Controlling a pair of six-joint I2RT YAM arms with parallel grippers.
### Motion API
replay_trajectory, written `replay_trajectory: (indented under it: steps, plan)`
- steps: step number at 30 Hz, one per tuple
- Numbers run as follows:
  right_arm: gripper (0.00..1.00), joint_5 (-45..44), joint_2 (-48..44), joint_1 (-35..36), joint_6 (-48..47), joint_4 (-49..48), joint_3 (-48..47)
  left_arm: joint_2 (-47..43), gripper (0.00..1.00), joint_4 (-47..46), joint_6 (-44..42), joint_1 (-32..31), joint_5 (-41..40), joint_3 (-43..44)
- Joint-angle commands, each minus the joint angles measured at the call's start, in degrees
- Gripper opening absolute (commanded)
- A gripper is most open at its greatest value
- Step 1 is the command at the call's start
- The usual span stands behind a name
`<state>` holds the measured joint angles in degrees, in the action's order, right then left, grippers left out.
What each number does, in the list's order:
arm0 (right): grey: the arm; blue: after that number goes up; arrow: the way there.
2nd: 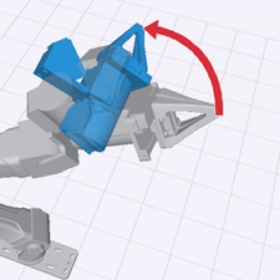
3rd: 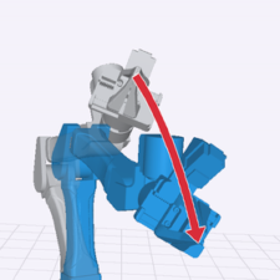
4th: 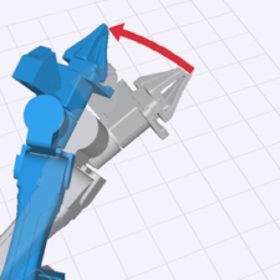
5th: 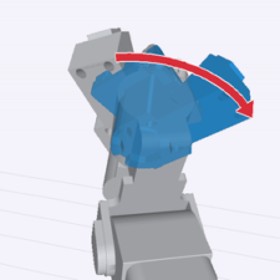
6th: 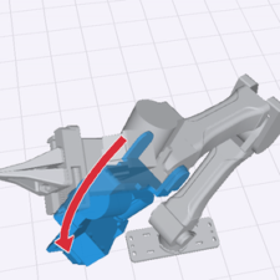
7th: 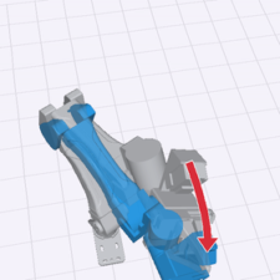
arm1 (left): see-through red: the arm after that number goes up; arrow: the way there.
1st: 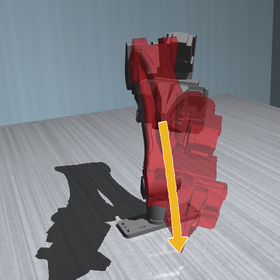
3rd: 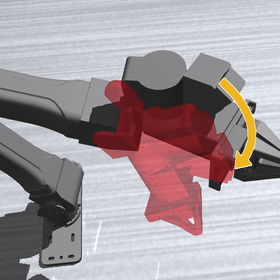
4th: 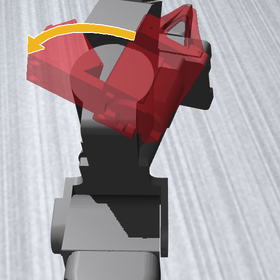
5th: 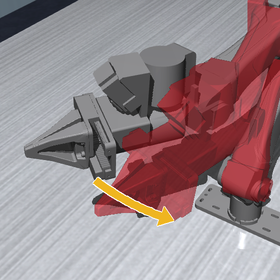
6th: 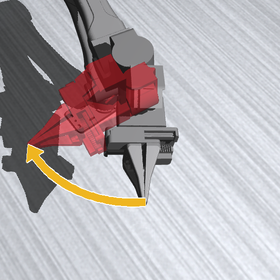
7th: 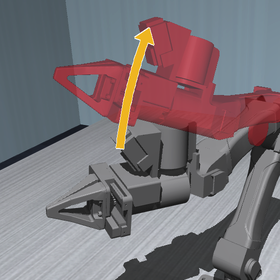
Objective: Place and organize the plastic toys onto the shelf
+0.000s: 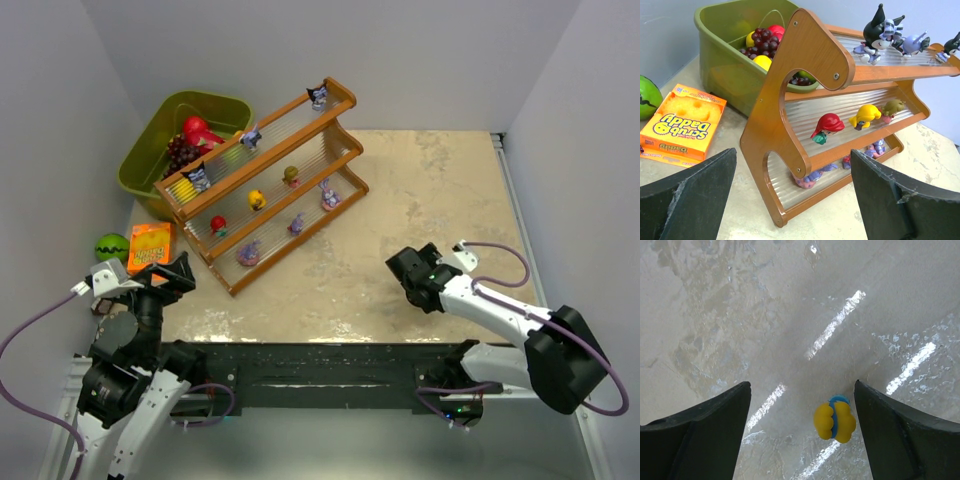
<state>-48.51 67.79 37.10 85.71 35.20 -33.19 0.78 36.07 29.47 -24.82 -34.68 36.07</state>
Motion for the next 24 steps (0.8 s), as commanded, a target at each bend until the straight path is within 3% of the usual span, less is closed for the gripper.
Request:
replay_trajectory:
  steps: [1, 14, 18, 24]
  plan:
    - [0.84, 1.8, 0.2, -0.2, 7.3, -0.8, 1.5, -6.0, 1.00, -2.1, 0.1, 0.2, 0.0, -0.1]
    - [0.74, 6.6, 0.8, -0.1, 4.1, -7.1, 4.2, -6.3, 1.00, -2.1, 0.3, 0.2, -0.2, -0.1]
    - [0.59, 7.4, 1.0, -0.1, 2.9, -9.6, 5.3, -6.3, 1.00, -2.0, 0.4, 0.2, -0.3, -0.1]
    - [0.46, 8.3, 3.0, -0.1, 1.7, -12.3, 5.4, -6.3, 1.00, -2.0, 0.5, 0.2, -0.5, -0.1]
